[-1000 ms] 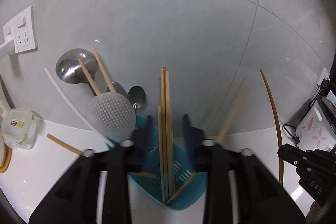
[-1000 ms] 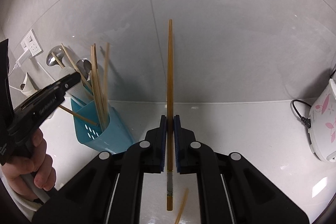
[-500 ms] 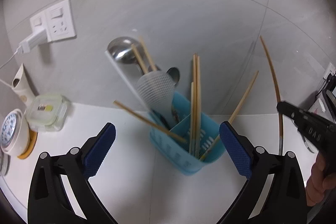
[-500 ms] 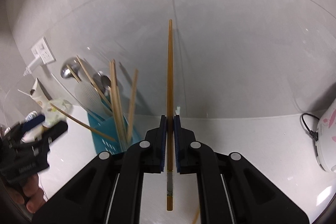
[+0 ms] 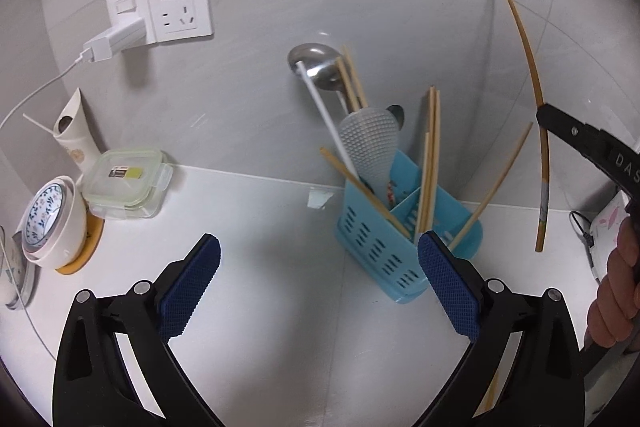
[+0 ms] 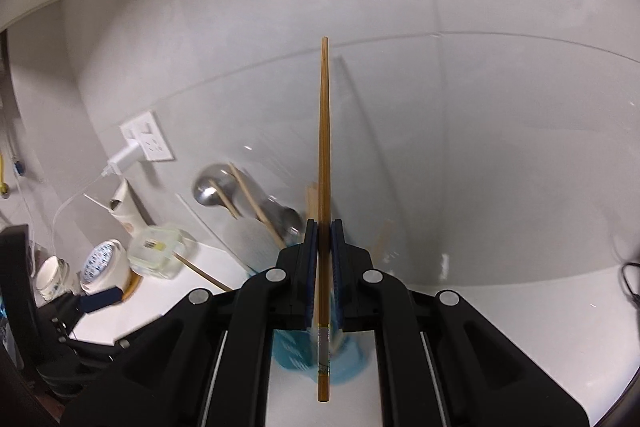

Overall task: Organize utensils
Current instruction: 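Lower the dark yellow chopstick into the caddy and open the right gripper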

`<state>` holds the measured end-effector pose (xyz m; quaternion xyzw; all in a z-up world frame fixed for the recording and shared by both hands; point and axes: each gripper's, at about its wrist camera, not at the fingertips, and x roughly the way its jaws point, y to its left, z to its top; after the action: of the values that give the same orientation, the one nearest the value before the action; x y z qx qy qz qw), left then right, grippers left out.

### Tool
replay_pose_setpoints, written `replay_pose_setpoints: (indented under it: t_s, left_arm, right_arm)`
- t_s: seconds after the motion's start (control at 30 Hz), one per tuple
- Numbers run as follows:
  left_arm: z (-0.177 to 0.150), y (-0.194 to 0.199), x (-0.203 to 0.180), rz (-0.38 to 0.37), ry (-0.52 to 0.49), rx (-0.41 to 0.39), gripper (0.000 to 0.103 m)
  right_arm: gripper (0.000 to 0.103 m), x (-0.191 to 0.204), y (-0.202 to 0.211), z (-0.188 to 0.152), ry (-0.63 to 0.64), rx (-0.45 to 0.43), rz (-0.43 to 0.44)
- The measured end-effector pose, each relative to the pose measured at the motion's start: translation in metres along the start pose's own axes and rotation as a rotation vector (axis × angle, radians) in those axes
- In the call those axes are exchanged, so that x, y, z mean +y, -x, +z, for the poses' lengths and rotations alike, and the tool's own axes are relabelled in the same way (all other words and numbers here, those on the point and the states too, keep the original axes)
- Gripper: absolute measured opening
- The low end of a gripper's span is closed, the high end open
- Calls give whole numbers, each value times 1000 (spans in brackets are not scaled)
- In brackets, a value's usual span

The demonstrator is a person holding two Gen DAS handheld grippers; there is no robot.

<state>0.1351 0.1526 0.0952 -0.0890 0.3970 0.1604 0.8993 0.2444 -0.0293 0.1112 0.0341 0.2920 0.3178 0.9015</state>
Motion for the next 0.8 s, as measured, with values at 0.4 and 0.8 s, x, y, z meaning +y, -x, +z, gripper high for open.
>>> replay_pose_setpoints:
  t_s: [0.4,0.8]
  left_arm:
    - [-7,-15,27,35,56,37,97]
    - [-9,-24,37,6,112,28,97]
  right_arm:
    - [6,23,-41,-23,66,-2,27]
    - [6,21,-58,-43,63,11,-7]
